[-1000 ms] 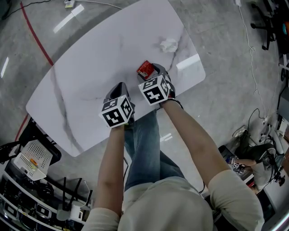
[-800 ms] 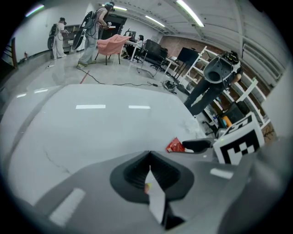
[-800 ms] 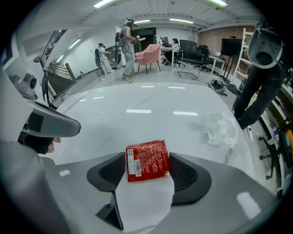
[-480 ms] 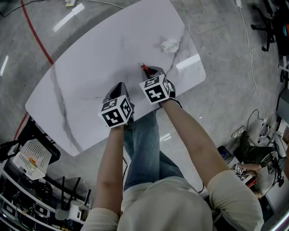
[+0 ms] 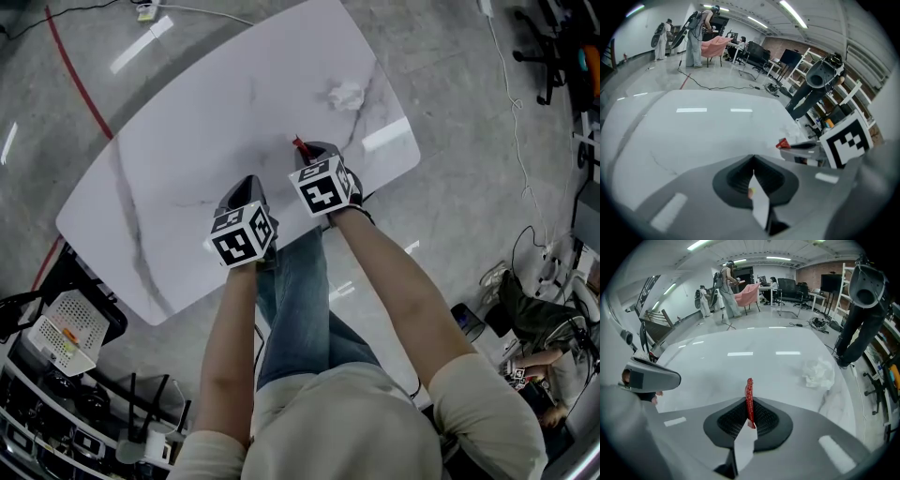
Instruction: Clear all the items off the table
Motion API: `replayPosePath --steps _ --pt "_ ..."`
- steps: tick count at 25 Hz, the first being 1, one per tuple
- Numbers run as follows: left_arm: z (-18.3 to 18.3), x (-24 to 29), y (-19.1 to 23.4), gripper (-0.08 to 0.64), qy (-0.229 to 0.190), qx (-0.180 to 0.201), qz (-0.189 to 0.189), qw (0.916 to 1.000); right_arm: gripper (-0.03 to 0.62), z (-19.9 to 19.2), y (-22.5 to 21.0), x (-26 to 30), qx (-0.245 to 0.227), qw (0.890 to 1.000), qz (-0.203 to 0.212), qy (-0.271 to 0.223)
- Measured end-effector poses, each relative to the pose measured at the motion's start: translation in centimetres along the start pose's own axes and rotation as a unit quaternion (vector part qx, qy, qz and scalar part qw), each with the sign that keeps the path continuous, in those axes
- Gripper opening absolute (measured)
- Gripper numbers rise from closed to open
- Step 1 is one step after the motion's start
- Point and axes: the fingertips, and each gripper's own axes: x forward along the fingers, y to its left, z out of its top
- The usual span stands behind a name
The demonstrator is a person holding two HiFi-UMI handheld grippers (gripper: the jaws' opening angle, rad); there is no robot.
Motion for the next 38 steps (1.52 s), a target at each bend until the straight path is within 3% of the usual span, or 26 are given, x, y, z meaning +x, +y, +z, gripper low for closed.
replayPosePath --steps 19,25,38 --pt "-1.5 -8.1 -0.4 0.008 -0.002 0.033 -0.018 0.9993 0.023 1.1 4.7 -10.4 0.037 0.998 -0.018 -0.048" --pt "-2.7 -11.5 -0.7 0.008 0.008 0.069 -0.029 0.9972 0.023 0.5 6.7 -14.3 0.047 0.997 -0.025 -0.062" --pt "-3.4 -19.8 -1.1 0.008 -0.012 0.113 -0.056 0.992 0.023 -0.9 11.5 -21.3 0.071 0.992 -0.05 -0.091"
